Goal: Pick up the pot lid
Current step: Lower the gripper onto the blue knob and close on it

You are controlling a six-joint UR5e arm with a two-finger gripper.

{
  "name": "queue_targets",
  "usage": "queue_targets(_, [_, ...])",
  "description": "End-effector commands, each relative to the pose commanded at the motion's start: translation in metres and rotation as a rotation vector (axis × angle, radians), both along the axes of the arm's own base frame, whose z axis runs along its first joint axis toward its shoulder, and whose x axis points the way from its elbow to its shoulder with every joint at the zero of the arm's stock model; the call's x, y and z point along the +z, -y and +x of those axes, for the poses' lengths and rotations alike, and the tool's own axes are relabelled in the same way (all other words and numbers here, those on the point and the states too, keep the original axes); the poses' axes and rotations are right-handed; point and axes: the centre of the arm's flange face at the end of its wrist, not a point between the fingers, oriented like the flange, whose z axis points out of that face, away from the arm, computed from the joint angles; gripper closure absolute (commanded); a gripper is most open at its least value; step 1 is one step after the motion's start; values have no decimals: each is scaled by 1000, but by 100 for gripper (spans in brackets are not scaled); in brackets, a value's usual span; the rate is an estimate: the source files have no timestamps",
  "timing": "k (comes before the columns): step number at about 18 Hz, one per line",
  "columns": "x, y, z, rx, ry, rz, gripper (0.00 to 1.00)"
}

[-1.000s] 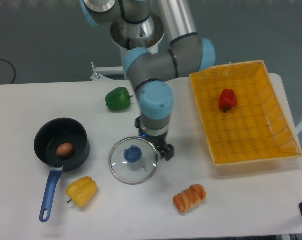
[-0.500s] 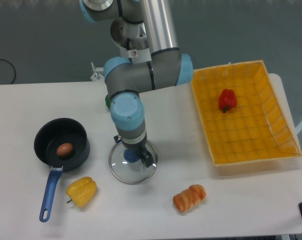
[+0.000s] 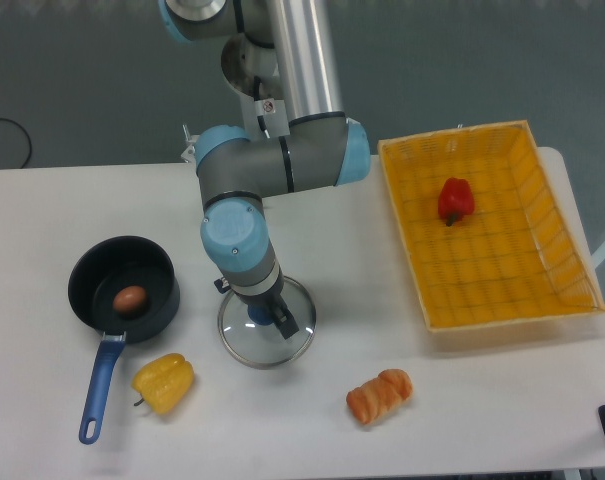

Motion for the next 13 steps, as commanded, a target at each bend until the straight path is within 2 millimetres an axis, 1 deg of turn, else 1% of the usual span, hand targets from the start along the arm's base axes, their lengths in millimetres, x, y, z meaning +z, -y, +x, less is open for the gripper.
queue_targets(2, [-1,0,-1,1,-6,-5,0])
queue_targets(4, [-8,1,-2,2,-16,-27,0])
queue_targets(6, [-11,-1,0,1,-22,-35,0])
queue_targets(13, [-19,-5,0,7,-36,-24,0])
